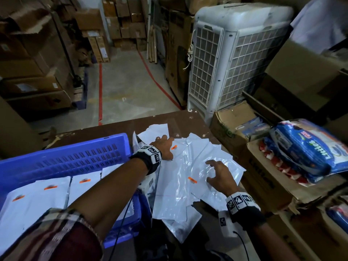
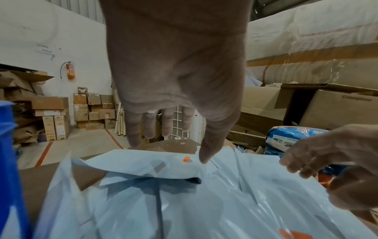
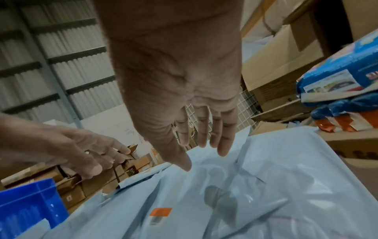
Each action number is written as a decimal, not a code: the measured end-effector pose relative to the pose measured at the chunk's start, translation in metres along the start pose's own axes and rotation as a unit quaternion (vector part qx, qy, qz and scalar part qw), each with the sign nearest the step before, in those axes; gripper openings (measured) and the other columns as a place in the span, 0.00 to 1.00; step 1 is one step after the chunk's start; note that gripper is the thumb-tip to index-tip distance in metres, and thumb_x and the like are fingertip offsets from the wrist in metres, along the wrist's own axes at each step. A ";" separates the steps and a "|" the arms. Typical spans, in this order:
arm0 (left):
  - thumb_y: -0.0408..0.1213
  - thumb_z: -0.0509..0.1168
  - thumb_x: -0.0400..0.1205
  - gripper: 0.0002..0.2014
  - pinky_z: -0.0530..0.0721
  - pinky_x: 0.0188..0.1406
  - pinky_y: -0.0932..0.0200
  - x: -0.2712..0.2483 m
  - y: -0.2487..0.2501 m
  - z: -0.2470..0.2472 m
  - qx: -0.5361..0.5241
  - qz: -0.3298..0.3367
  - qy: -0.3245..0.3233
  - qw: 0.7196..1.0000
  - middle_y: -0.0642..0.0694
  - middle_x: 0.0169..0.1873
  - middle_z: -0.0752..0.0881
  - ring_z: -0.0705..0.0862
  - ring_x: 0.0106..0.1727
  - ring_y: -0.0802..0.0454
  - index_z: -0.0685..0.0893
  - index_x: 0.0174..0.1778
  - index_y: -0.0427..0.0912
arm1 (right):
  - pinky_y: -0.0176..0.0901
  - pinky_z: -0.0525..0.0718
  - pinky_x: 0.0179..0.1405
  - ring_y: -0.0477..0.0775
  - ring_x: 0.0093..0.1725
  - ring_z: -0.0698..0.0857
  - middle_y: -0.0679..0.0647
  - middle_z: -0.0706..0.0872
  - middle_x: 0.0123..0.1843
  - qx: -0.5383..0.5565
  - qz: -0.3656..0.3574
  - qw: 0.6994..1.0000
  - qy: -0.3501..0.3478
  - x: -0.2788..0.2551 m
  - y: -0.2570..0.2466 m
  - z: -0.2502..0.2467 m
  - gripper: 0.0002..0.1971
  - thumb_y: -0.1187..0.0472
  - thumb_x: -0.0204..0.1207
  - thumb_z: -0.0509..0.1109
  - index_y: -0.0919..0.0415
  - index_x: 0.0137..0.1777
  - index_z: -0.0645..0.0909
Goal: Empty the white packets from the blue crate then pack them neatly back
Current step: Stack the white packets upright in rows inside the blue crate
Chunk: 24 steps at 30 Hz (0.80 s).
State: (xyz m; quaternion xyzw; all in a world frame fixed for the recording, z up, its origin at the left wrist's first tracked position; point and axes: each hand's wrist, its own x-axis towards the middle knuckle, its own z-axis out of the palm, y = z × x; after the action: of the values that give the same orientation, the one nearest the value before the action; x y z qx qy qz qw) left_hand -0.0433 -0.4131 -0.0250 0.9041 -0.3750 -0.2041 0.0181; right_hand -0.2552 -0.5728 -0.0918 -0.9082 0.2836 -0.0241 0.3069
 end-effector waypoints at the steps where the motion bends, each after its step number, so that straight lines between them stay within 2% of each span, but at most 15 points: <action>1: 0.41 0.75 0.74 0.44 0.76 0.70 0.40 0.004 0.002 -0.001 0.003 -0.002 -0.011 1.000 0.42 0.76 0.65 0.65 0.77 0.37 0.59 0.84 0.47 | 0.44 0.77 0.67 0.59 0.69 0.77 0.56 0.79 0.68 -0.015 -0.011 1.000 -0.007 0.005 0.001 -0.001 0.34 0.70 0.66 0.78 0.51 0.72 0.76; 4: 0.36 0.74 0.73 0.45 0.77 0.70 0.40 0.015 0.008 -0.002 0.025 0.004 -0.024 0.999 0.44 0.78 0.64 0.64 0.78 0.39 0.58 0.84 0.49 | 0.47 0.77 0.69 0.60 0.74 0.72 0.54 0.74 0.76 -0.082 -0.046 0.995 -0.040 0.021 0.000 -0.005 0.42 0.73 0.62 0.79 0.50 0.77 0.72; 7: 0.36 0.72 0.76 0.47 0.74 0.71 0.38 0.026 0.011 0.001 0.067 0.017 -0.031 0.997 0.44 0.81 0.60 0.62 0.80 0.37 0.51 0.86 0.50 | 0.54 0.76 0.74 0.61 0.81 0.61 0.53 0.61 0.84 -0.206 -0.087 0.971 -0.088 0.036 -0.004 -0.005 0.53 0.67 0.64 0.82 0.45 0.85 0.57; 9: 0.37 0.70 0.78 0.46 0.73 0.71 0.38 0.031 0.010 0.003 0.095 0.020 -0.020 0.995 0.43 0.83 0.56 0.61 0.80 0.34 0.48 0.86 0.50 | 0.63 0.69 0.77 0.66 0.84 0.53 0.54 0.51 0.87 -0.294 -0.113 0.942 -0.115 0.042 -0.006 -0.002 0.60 0.60 0.65 0.83 0.38 0.86 0.44; 11: 0.38 0.72 0.78 0.48 0.72 0.70 0.38 0.036 0.007 0.005 0.115 0.024 -0.015 0.993 0.44 0.84 0.53 0.62 0.80 0.32 0.46 0.86 0.53 | 0.69 0.58 0.81 0.70 0.86 0.45 0.55 0.41 0.88 -0.350 -0.129 0.917 -0.144 0.045 -0.009 0.003 0.63 0.57 0.65 0.84 0.34 0.85 0.38; 14: 0.40 0.74 0.77 0.51 0.73 0.71 0.39 0.045 -0.002 0.005 0.127 0.015 -0.033 0.991 0.43 0.85 0.48 0.63 0.79 0.30 0.43 0.86 0.57 | 0.71 0.47 0.82 0.70 0.86 0.38 0.56 0.35 0.88 -0.387 -0.133 0.895 -0.178 0.049 -0.008 0.010 0.57 0.58 0.70 0.81 0.35 0.85 0.41; 16: 0.42 0.75 0.76 0.52 0.75 0.72 0.43 0.051 -0.007 0.005 0.111 0.000 -0.064 0.992 0.41 0.86 0.45 0.67 0.79 0.30 0.44 0.87 0.57 | 0.71 0.47 0.82 0.69 0.86 0.39 0.57 0.38 0.88 -0.386 -0.141 0.895 -0.173 0.051 -0.006 0.014 0.54 0.58 0.70 0.81 0.38 0.85 0.46; 18: 0.40 0.75 0.76 0.52 0.75 0.73 0.46 0.055 -0.013 0.006 0.090 -0.008 -0.092 0.992 0.41 0.86 0.43 0.70 0.78 0.33 0.44 0.87 0.58 | 0.70 0.50 0.82 0.69 0.86 0.42 0.57 0.42 0.88 -0.380 -0.155 0.899 -0.156 0.053 -0.006 0.014 0.51 0.56 0.67 0.83 0.41 0.84 0.53; 21: 0.34 0.68 0.79 0.46 0.76 0.72 0.47 0.056 -0.020 0.013 0.080 -0.004 -0.092 0.993 0.40 0.86 0.48 0.72 0.77 0.34 0.45 0.87 0.56 | 0.68 0.52 0.82 0.69 0.86 0.44 0.57 0.48 0.87 -0.375 -0.173 0.900 -0.142 0.056 -0.007 0.013 0.43 0.55 0.69 0.80 0.44 0.80 0.60; 24: 0.35 0.67 0.81 0.45 0.80 0.61 0.48 0.056 -0.020 0.016 0.097 0.005 -0.068 0.993 0.40 0.82 0.57 0.79 0.69 0.34 0.46 0.87 0.53 | 0.68 0.51 0.82 0.68 0.86 0.46 0.57 0.54 0.86 -0.370 -0.181 0.901 -0.136 0.055 -0.007 0.008 0.39 0.54 0.70 0.79 0.49 0.79 0.65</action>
State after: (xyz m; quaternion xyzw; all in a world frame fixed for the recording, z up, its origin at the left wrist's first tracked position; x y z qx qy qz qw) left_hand -0.0003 -0.4352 -0.0634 0.8838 -0.3980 -0.2272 -0.0945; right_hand -0.2035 -0.5931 -0.1014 -0.9865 0.0581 0.1511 -0.0251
